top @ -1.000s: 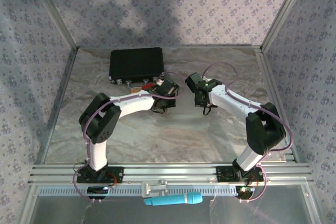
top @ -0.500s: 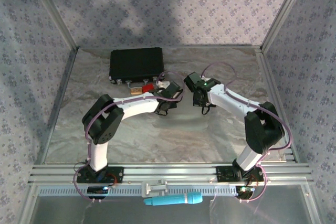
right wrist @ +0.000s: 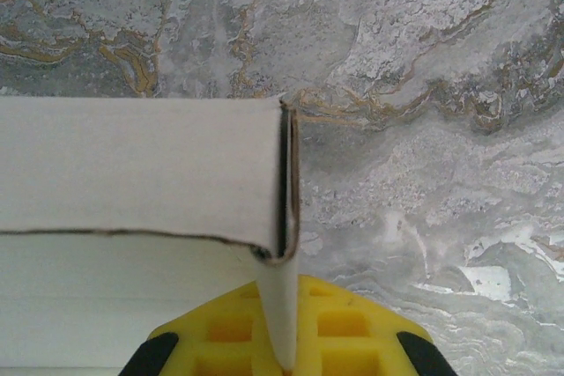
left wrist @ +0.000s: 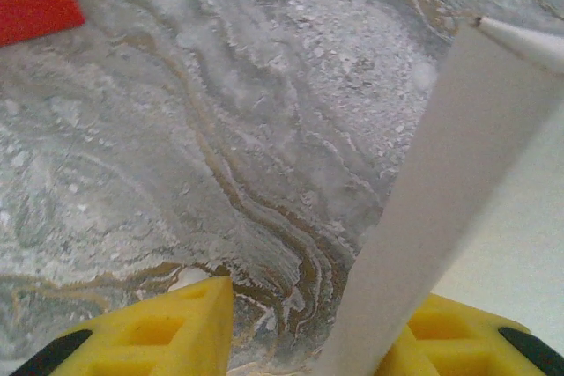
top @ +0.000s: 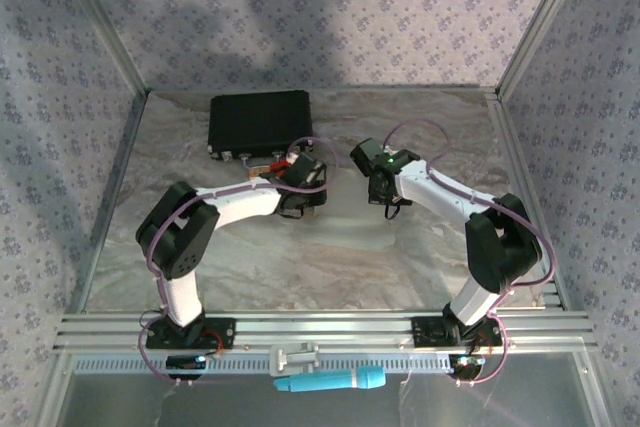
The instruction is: Fold the paper box
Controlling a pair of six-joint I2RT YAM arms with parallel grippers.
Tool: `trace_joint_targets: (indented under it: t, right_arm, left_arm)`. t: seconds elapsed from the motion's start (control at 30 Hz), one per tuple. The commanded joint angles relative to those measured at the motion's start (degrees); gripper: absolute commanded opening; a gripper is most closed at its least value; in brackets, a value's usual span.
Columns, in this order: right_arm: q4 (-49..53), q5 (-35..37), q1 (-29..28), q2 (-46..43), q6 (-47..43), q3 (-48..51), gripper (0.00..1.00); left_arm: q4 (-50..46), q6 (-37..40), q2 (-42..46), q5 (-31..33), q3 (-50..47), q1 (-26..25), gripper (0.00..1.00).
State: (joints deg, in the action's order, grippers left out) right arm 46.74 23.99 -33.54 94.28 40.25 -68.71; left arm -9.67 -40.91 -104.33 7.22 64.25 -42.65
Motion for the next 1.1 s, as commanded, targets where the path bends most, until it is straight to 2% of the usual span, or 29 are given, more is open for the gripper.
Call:
trace_joint_targets:
  t: [0.0, 0.17, 0.2, 0.3, 0.33, 0.37, 0.43, 0.53, 0.7, 0.9, 1.07]
  right_arm:
    - [4.03, 3.34, 0.94, 0.32, 0.00, -0.11, 0.00]
    - [3.84, 3.02, 1.12, 0.42, -0.03, -0.24, 0.00]
    - [3.86, 2.91, 1.17, 0.57, 0.01, -0.29, 0.00]
    - [3.96, 2.75, 1.16, 0.68, 0.00, -0.42, 0.00]
    - [3.95, 2.73, 1.16, 0.81, 0.00, -0.46, 0.00]
    - [4.05, 2.65, 1.20, 0.84, 0.00, -0.55, 0.00]
    - [4.39, 2.47, 1.45, 1.20, 0.06, -0.96, 0.00]
    - [4.92, 2.55, 1.81, 1.54, 0.02, -1.26, 0.00]
    - [4.73, 2.48, 2.36, 1.56, -0.41, -1.08, 0.00]
    - [4.06, 1.81, 2.82, 1.78, -1.44, -1.08, 0.00]
    - [3.79, 1.90, 1.99, 1.91, -1.32, -1.12, 0.00]
  left_arm:
    - [0.87, 4.68, 1.02, -6.96, 0.00, 2.68, 0.40]
    - [-0.56, 6.43, -1.02, -9.58, 1.80, 3.11, 0.40]
    - [-0.73, 6.56, -1.49, -9.88, 2.20, 3.13, 0.37]
    - [-2.63, 6.61, -2.45, -8.18, 3.63, 3.09, 0.22]
    - [-2.89, 6.70, -2.62, -7.74, 3.73, 3.06, 0.21]
    - [-2.58, 6.84, -2.48, -7.71, 3.61, 2.99, 0.22]
    - [-2.50, 7.78, -1.82, -7.60, 3.61, 2.57, 0.32]
    - [-5.81, 8.94, -0.58, -5.51, 4.69, 1.72, 0.38]
    - [-9.28, 9.75, 1.37, -4.37, 4.55, 1.37, 0.40]
    - [-6.26, 13.84, 4.33, -13.80, 1.09, 2.79, 0.35]
    - [-7.13, 14.43, 5.74, -14.32, 0.26, 3.32, 0.37]
